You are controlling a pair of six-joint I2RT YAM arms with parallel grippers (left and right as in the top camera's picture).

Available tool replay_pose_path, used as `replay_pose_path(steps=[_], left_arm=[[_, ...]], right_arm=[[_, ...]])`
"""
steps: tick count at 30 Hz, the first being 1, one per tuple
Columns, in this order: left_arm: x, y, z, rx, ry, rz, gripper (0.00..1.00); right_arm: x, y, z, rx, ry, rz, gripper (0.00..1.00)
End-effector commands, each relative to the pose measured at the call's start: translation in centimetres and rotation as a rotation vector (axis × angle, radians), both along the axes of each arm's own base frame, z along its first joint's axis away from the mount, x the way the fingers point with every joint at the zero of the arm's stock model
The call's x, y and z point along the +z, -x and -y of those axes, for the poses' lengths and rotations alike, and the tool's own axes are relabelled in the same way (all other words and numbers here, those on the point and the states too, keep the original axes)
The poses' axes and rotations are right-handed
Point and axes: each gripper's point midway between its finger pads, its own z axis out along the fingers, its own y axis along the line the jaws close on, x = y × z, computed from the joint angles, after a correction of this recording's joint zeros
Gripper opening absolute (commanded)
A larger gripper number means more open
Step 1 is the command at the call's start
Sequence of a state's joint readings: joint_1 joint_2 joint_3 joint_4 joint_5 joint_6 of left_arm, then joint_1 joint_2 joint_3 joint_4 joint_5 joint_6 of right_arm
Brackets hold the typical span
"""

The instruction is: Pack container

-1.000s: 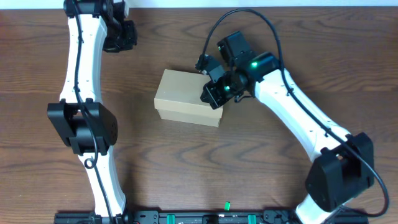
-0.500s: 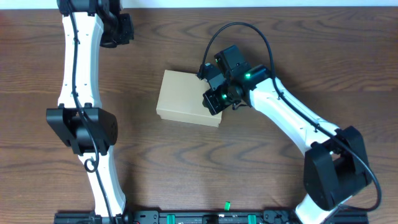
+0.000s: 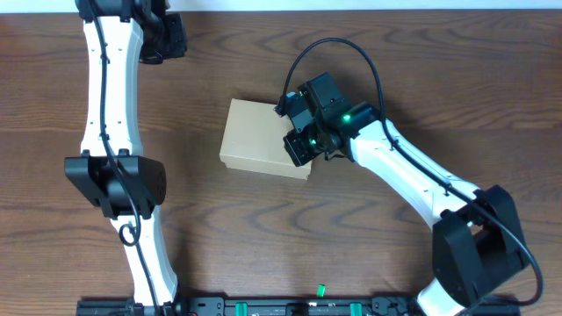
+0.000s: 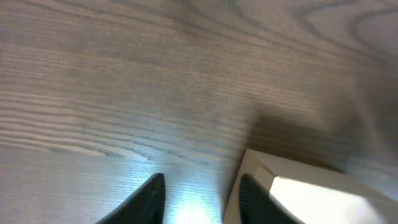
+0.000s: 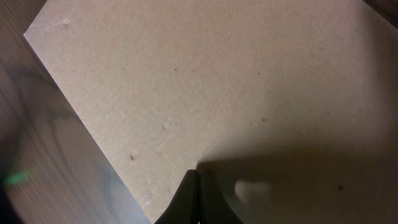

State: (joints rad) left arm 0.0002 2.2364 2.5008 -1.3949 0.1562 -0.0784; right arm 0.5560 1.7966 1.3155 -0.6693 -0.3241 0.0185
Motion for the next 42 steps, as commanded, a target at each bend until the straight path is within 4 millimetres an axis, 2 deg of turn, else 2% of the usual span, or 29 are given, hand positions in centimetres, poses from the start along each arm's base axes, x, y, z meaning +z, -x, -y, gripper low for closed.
replay_pose_path(steps=[1, 2, 3, 4, 5, 10, 13, 15, 17, 20, 23, 25, 27, 32, 34, 37, 40, 42], left_arm=[[2.9, 0.6, -0.9, 0.023, -0.026, 0.059, 0.94], [3.3, 0.8, -1.1, 0.028, -0.036, 0.065, 0.96], [3.6, 1.0, -1.4, 0.034, -0.046, 0.072, 0.95], [4.2, 1.3, -1.6, 0.039, -0.052, 0.081, 0.95], [4.8, 1.7, -1.9, 0.045, -0.054, 0.089, 0.96], [7.0, 4.2, -3.7, 0.092, -0.053, 0.089, 0.95], [7.9, 6.2, -5.4, 0.176, -0.028, 0.063, 0.95], [8.9, 7.8, -5.9, 0.187, 0.051, 0.056, 0.95], [10.1, 8.7, -5.9, 0.138, 0.118, 0.081, 0.95], [13.3, 11.6, -6.5, 0.092, 0.160, 0.155, 0.96], [16.0, 14.4, -6.5, 0.090, 0.129, 0.227, 0.96], [17.0, 15.9, -6.3, 0.091, 0.104, 0.253, 0.96], [17.3, 17.5, -6.3, 0.103, 0.079, 0.254, 0.96], [16.7, 19.6, -5.6, 0.102, 0.084, 0.231, 0.96], [16.8, 20.3, -5.4, 0.101, 0.082, 0.243, 0.96], [17.7, 21.3, -5.0, 0.096, 0.077, 0.277, 0.96], [19.1, 22.2, -4.5, 0.086, 0.071, 0.341, 0.96], [19.7, 22.6, -4.1, 0.077, 0.078, 0.369, 0.96]], right_arm=[[-2.2, 1.1, 0.8, -0.013, 0.088, -0.046, 0.01], [-1.3, 0.8, 0.7, -0.014, 0.075, -0.026, 0.04], [-0.7, 0.7, 0.6, -0.015, 0.066, -0.012, 0.26], [0.3, 0.3, 0.6, -0.016, 0.052, 0.012, 0.65], [1.3, 0.1, 0.8, -0.024, 0.040, 0.029, 0.99], [5.3, 0.3, 3.7, -0.085, 0.018, 0.066, 0.99], [7.8, 0.6, 6.2, -0.140, 0.008, 0.086, 0.99], [10.1, 0.9, 8.6, -0.189, -0.005, 0.118, 0.99], [11.5, 1.6, 10.0, -0.196, -0.004, 0.147, 0.99], [13.3, 3.9, 11.8, -0.170, 0.011, 0.188, 0.99], [13.5, 6.2, 13.2, -0.187, 0.011, 0.206, 0.99], [13.1, 7.7, 14.1, -0.202, 0.007, 0.217, 0.99], [12.5, 9.7, 15.4, -0.230, -0.012, 0.231, 0.99], [12.0, 13.0, 17.7, -0.310, -0.079, 0.301, 0.99], [13.5, 14.0, 18.1, -0.344, -0.145, 0.391, 0.99], [13.9, 15.4, 19.3, -0.411, -0.151, 0.451, 0.99], [14.4, 15.5, 21.5, -0.548, -0.119, 0.510, 0.99], [14.9, 15.4, 21.6, -0.566, -0.132, 0.534, 0.99]])
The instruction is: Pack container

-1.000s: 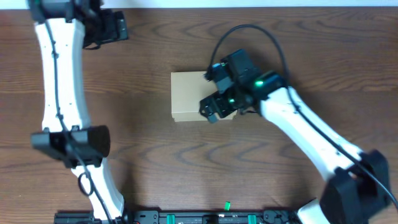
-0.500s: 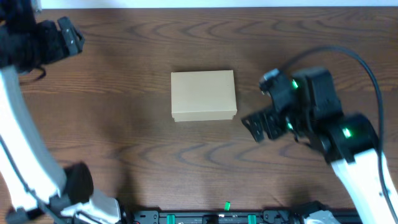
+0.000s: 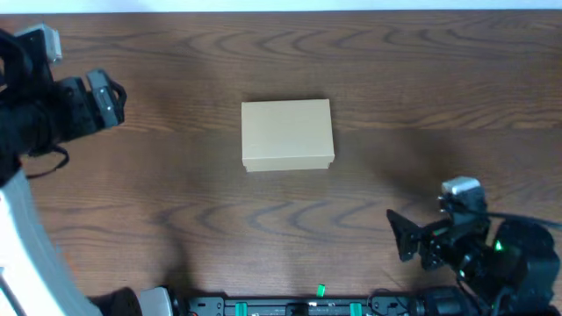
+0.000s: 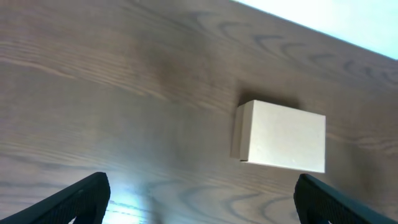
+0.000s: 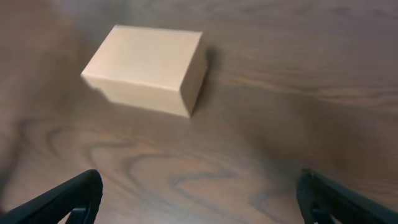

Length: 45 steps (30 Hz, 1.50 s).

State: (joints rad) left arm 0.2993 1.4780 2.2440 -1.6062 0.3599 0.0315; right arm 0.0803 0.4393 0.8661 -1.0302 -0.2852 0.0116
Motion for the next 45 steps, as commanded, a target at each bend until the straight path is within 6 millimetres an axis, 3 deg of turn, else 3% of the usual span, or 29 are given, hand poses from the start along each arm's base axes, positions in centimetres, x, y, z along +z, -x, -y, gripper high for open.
replay_pose_path(steps=[1, 14, 17, 25, 29, 32, 45], left_arm=[[1.4, 1.6, 1.0, -0.027, 0.000, 0.054, 0.96], [0.8, 3.0, 1.4, 0.115, 0.133, -0.015, 0.96], [0.5, 3.7, 0.3, 0.090, 0.015, -0.024, 0.95], [2.8, 6.9, 1.1, -0.006, -0.118, 0.108, 0.95], [2.6, 7.5, 1.3, -0.015, -0.155, 0.190, 0.95], [1.0, 7.4, 1.4, -0.016, -0.168, 0.245, 0.95], [-9.8, 8.3, 3.7, -0.143, -0.225, 0.416, 0.96]], right_arm=[[-0.1, -0.4, 0.9, -0.080, -0.019, -0.003, 0.99], [-1.2, 0.4, 1.0, -0.080, -0.012, -0.059, 0.99], [-1.2, 0.4, 1.0, -0.080, -0.012, -0.059, 0.99], [-1.2, 0.4, 1.0, -0.080, -0.012, -0.059, 0.99], [-1.2, 0.4, 1.0, -0.080, -0.012, -0.059, 0.99], [-1.2, 0.4, 1.0, -0.080, -0.012, -0.059, 0.99], [-1.2, 0.4, 1.0, -0.080, -0.012, -0.059, 0.99]])
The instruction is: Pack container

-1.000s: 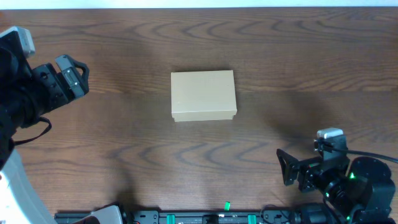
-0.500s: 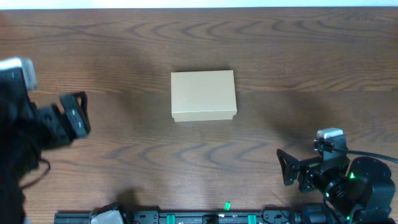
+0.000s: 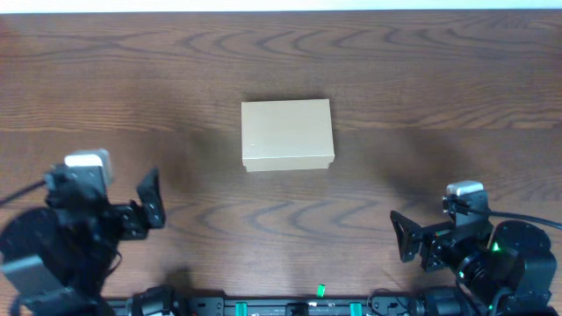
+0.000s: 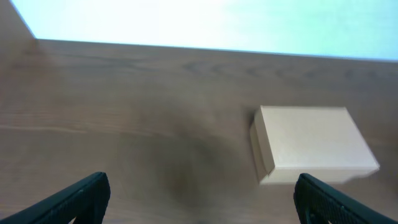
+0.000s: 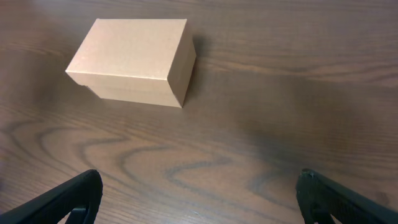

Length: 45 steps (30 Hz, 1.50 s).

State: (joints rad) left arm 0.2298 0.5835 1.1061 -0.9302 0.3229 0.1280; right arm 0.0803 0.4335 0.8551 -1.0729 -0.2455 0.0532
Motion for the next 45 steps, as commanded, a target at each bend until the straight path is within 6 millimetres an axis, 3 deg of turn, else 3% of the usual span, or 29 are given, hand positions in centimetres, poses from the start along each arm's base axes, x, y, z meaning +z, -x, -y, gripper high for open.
replay_pose_path(steps=[1, 13, 27, 32, 39, 45], left_arm=[[-3.1, 0.7, 0.8, -0.047, -0.022, -0.006, 0.95], [-15.3, 1.1, 1.7, -0.093, -0.049, -0.018, 0.95], [-21.2, 1.2, 1.2, -0.069, -0.071, -0.084, 0.96], [-22.8, 1.3, -0.5, 0.037, -0.084, -0.124, 0.95], [-25.5, 1.4, -1.4, 0.135, -0.019, -0.171, 0.96], [-25.7, 1.6, -2.5, 0.197, -0.043, -0.179, 0.96]], right_arm=[[0.0, -0.1, 0.3, -0.024, -0.006, 0.001, 0.99], [0.0, -0.1, 0.3, -0.024, -0.006, 0.001, 0.99], [0.0, -0.1, 0.3, -0.024, -0.006, 0.001, 0.99], [0.0, -0.1, 0.3, -0.024, -0.006, 0.001, 0.99], [0.0, -0.1, 0.3, -0.024, -0.006, 0.001, 0.99], [0.0, -0.1, 0.3, -0.024, -0.006, 0.001, 0.99]])
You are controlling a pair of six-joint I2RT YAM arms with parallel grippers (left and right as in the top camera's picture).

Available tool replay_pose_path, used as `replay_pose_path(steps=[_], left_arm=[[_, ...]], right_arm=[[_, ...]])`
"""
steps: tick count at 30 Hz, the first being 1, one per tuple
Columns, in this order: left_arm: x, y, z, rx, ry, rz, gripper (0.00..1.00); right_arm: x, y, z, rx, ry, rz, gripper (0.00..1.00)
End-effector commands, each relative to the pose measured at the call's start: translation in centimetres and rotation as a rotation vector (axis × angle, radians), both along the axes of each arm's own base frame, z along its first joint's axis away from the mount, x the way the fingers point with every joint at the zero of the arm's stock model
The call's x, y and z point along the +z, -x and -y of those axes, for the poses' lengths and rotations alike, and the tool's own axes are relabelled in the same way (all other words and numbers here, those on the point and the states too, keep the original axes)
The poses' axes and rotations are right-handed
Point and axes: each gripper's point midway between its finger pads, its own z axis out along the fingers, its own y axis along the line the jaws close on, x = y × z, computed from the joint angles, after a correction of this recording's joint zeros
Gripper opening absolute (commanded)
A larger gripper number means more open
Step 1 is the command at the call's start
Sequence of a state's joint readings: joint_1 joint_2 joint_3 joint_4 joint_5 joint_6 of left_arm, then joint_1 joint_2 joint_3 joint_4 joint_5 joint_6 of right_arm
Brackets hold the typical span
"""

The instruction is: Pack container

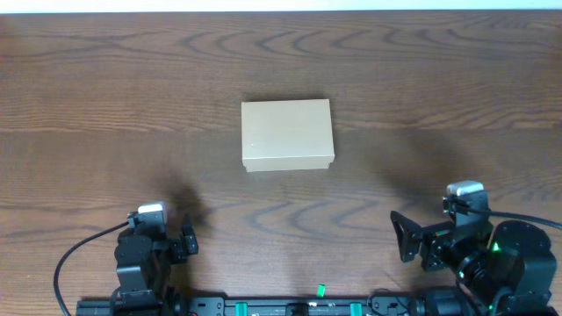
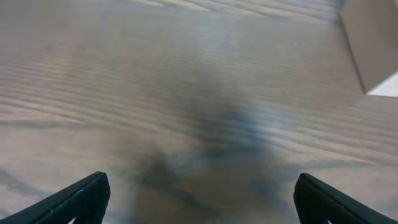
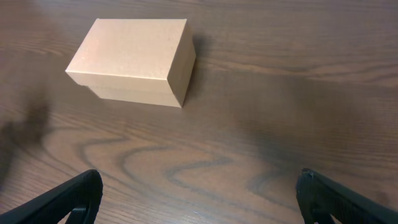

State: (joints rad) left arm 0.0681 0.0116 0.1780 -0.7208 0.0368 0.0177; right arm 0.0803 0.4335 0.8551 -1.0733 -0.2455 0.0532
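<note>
A tan cardboard box [image 1: 288, 134] with its lid on lies in the middle of the wooden table [image 1: 421, 79]; the right wrist view shows the box [image 3: 130, 59] at upper left, and the left wrist view catches only a corner of the box [image 2: 373, 37] at the top right. My left gripper [image 1: 154, 250] sits folded at the near left edge, open and empty [image 2: 199, 199]. My right gripper [image 1: 421, 246] rests at the near right edge, open and empty [image 3: 199, 199]. Both are far from the box.
A black rail with green markers [image 1: 320, 305] runs along the table's near edge between the two arm bases. Bare dark wood lies all around the box.
My left arm has drawn back and down to the near edge, its camera now close over the wood with only a corner of the box showing. The right arm and the box have not moved.
First my right gripper was shut, pressing on the box lid, with the left arm stretched to the far left and the box askew. Then the box lay square, both arms withdrawn with open grippers. The left arm has since come down to its base.
</note>
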Motion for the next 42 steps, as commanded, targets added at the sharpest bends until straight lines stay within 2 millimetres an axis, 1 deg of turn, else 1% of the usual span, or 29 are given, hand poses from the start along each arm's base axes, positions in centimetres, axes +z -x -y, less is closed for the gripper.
replay_pose_path(steps=[1, 18, 19, 21, 22, 23, 26, 28, 31, 32, 33, 38, 40, 42], left_arm=[[-0.7, 0.2, -0.9, 0.054, -0.017, -0.014, 0.96], [-0.7, 0.2, -0.9, 0.052, -0.018, -0.014, 0.96], [-0.7, 0.2, -0.9, 0.052, -0.018, -0.014, 0.95], [-0.7, 0.2, -0.9, 0.052, -0.018, -0.014, 0.96], [-0.7, 0.2, -0.9, 0.052, -0.018, -0.014, 0.96], [-0.7, 0.2, -0.9, 0.052, -0.018, -0.014, 0.96], [-0.7, 0.2, -0.9, 0.052, -0.018, -0.014, 0.95], [-0.7, 0.2, -0.9, 0.052, -0.018, -0.014, 0.96], [-0.7, 0.2, -0.9, 0.052, -0.018, -0.014, 0.95], [-0.7, 0.2, -0.9, 0.052, -0.018, -0.014, 0.95], [-0.7, 0.2, -0.9, 0.052, -0.018, -0.014, 0.95], [-0.7, 0.2, -0.9, 0.052, -0.018, -0.014, 0.96], [-0.7, 0.2, -0.9, 0.052, -0.018, -0.014, 0.96], [-0.7, 0.2, -0.9, 0.052, -0.018, -0.014, 0.96]], right_arm=[[0.1, -0.1, 0.3, -0.024, -0.007, 0.001, 0.99], [0.1, -0.1, 0.3, -0.024, -0.007, 0.001, 0.99], [0.0, -0.1, 0.3, -0.024, -0.006, -0.001, 0.99], [-0.8, 0.5, 0.4, -0.027, -0.002, -0.040, 0.99], [-0.8, 0.6, 0.3, -0.026, -0.013, -0.045, 0.99], [-0.3, 0.4, 0.2, -0.044, -0.039, -0.032, 0.99], [-0.8, -0.5, 2.6, -0.160, 0.047, 0.001, 0.99], [-1.6, -1.2, 3.6, -0.203, 0.084, 0.036, 0.99], [-4.1, -2.7, 3.5, -0.177, 0.116, 0.128, 0.99], [-4.8, -2.9, 3.5, -0.177, 0.114, 0.142, 0.99], [-5.9, -3.1, 3.5, -0.173, 0.117, 0.159, 0.99], [-10.1, -3.2, 2.4, -0.071, 0.160, 0.171, 0.99], [-11.4, -3.1, 2.3, -0.054, 0.172, 0.165, 0.99], [-12.3, -3.0, 2.3, -0.049, 0.174, 0.166, 0.99]])
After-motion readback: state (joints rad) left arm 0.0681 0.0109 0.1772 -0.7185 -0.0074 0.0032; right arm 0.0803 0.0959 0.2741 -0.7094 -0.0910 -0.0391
